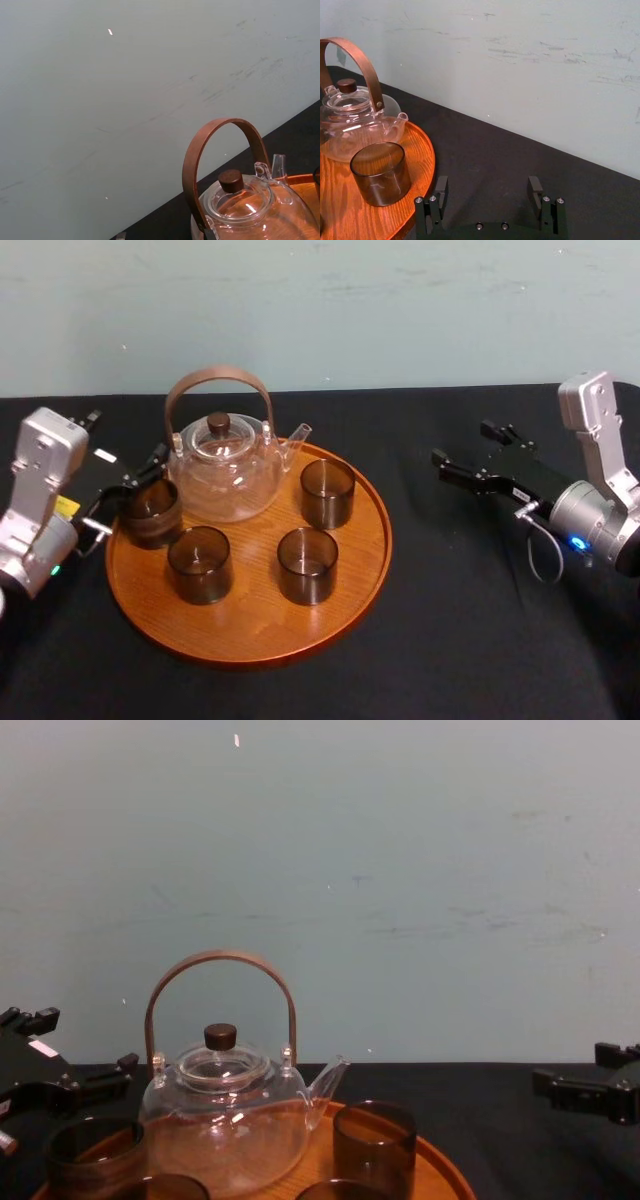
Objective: Pick up the glass from the table and place it on the tray.
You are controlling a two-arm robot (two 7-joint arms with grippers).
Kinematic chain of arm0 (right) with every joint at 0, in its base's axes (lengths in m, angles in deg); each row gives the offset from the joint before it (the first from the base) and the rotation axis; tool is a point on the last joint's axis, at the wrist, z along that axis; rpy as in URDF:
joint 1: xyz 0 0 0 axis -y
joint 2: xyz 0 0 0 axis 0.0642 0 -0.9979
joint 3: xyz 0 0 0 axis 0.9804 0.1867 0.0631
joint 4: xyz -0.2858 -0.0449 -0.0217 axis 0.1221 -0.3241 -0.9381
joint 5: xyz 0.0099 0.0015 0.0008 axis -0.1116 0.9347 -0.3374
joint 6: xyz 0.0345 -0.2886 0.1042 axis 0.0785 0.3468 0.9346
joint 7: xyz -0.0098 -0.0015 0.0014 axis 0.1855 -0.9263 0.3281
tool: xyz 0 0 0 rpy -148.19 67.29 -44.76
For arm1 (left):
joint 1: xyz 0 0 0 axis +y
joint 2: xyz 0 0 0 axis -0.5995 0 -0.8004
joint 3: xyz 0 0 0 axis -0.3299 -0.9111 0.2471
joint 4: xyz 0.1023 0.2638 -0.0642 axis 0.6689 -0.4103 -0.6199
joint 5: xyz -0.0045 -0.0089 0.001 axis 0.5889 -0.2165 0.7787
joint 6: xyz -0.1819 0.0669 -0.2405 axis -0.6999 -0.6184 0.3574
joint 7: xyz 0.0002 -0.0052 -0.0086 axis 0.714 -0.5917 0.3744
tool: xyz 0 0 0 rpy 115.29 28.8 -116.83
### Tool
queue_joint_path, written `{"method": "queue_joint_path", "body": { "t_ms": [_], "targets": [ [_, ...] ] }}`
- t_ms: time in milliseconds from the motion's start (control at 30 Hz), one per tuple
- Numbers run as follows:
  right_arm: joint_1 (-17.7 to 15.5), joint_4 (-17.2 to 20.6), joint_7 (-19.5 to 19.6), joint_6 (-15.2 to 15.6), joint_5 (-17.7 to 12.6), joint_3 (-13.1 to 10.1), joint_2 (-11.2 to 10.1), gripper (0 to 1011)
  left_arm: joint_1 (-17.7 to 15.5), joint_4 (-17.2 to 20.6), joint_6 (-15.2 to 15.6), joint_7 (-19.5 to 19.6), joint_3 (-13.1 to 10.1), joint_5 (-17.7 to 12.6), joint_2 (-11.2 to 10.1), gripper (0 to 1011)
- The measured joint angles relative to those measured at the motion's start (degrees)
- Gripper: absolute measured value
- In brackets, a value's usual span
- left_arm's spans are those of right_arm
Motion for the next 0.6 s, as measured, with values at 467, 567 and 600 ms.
{"method": "queue_joint_path", "body": {
  "t_ms": [467, 567, 600],
  "targets": [
    [0.07, 0.07, -0.05, 0.02, -0.02, 0.07, 0.0, 1002, 0.0, 0.0, 0.0, 0.0, 0.0, 0.0, 0.0, 1001],
    [0.07, 0.08, -0.06, 0.03, -0.02, 0.07, 0.0, 1002, 0.0, 0.0, 0.0, 0.0, 0.0, 0.0, 0.0, 1001],
    [0.07, 0.08, -0.07, 0.03, -0.02, 0.07, 0.0, 1002, 0.0, 0.0, 0.0, 0.0, 0.0, 0.0, 0.0, 1001]
  ]
}}
